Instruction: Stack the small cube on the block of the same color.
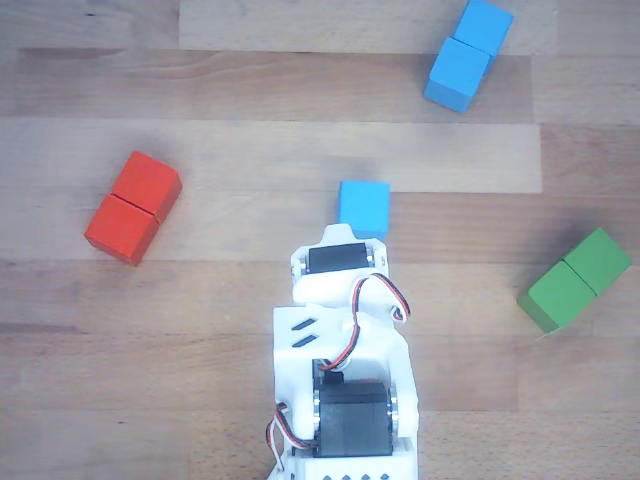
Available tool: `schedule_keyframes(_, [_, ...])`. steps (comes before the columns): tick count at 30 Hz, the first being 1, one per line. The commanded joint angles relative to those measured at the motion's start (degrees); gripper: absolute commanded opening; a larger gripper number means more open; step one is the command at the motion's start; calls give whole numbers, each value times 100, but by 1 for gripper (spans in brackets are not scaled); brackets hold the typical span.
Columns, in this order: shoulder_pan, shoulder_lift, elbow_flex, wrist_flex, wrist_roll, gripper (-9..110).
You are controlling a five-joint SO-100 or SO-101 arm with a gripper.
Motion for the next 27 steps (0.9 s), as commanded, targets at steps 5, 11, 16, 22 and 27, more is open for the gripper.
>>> schedule_keyframes(5, [-9, -62, -1143, 88, -53, 1])
schedule_keyframes(11, [44, -2030, -3015, 114, 9, 1])
schedule_keyframes(16, [44, -4008, -5229, 123, 18, 1])
schedule_keyframes(22, [26, -5713, -6539, 422, 26, 1])
schedule_keyframes(27, [44, -6557, -6302, 791, 35, 0])
